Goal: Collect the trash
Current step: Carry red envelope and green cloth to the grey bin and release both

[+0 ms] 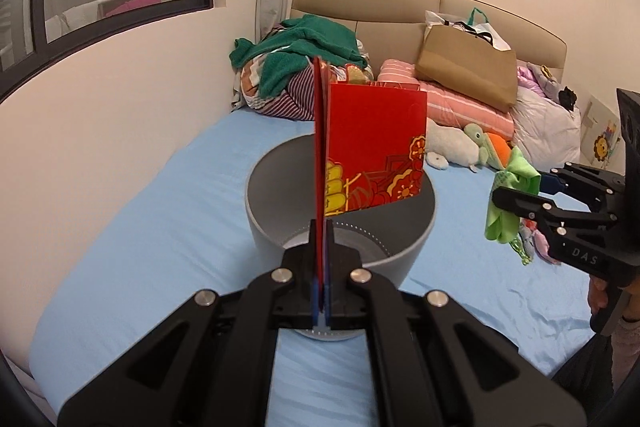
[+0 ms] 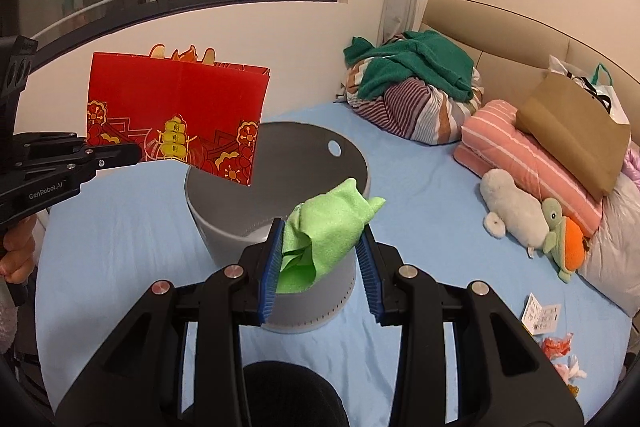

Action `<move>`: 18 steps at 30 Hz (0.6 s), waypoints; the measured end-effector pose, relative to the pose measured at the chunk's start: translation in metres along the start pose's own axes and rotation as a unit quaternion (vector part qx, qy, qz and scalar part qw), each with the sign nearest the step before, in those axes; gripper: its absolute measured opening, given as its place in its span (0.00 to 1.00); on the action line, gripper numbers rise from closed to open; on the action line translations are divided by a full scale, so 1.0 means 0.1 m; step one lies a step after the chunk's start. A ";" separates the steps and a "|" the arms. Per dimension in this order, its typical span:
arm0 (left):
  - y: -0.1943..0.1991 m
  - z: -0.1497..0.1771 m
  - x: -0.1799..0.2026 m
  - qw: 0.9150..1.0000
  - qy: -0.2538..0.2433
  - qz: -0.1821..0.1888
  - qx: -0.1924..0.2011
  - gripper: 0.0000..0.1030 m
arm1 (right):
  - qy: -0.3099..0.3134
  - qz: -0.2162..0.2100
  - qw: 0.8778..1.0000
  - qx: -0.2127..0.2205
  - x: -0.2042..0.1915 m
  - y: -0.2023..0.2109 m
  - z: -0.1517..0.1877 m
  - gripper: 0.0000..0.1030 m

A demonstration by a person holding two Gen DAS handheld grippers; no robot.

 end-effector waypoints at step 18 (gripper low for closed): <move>-0.69 -0.09 -0.36 0.999 0.020 0.003 -0.036 0.65 | 0.013 -0.031 0.999 -0.036 -0.16 -0.84 -0.54 0.68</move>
Point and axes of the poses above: each gripper's, at about its wrist camera, not at the fingertips, and y roughly against the way its jaws point, x to its right, z to its underside, the point moved 8 cm from there along -y, roughly the way its jaws point, and after that the axes turned 11 degrees about -y, right-handed, at the moved point
